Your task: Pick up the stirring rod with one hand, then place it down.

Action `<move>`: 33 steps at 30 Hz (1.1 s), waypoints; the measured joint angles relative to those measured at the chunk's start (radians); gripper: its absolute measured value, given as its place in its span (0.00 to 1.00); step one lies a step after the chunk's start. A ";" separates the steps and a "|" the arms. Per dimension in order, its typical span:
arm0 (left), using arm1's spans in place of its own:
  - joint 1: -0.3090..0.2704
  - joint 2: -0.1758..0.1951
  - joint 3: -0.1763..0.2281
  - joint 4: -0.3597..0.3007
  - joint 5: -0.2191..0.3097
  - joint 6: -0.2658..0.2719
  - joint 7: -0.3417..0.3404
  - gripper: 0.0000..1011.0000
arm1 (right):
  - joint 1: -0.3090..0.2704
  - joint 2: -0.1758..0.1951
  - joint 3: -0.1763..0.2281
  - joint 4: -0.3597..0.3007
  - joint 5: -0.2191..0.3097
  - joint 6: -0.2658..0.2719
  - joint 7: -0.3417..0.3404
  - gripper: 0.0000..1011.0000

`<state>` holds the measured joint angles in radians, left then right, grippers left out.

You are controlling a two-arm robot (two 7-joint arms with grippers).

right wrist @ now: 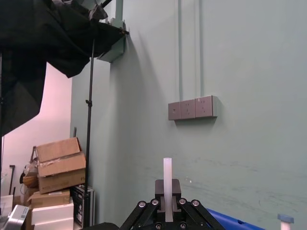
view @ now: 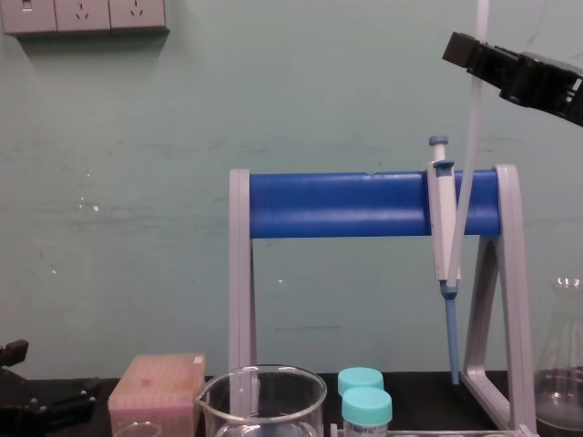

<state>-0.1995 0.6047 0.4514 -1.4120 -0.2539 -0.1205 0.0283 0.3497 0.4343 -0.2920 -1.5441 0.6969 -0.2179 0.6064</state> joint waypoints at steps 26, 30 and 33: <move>0.000 0.000 0.000 0.000 0.000 0.000 0.000 0.99 | -0.059 0.041 -0.030 0.002 -0.009 0.041 0.010 0.07; 0.000 0.000 0.000 0.000 0.000 0.000 0.000 0.99 | -0.072 0.048 -0.035 0.005 -0.015 0.046 0.012 0.07; 0.000 0.000 0.000 0.000 0.000 0.000 0.000 0.99 | -0.082 0.052 -0.039 0.012 -0.016 0.049 0.012 0.07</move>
<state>-0.1995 0.6046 0.4514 -1.4120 -0.2539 -0.1205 0.0283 0.2680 0.4861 -0.3308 -1.5321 0.6808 -0.1694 0.6180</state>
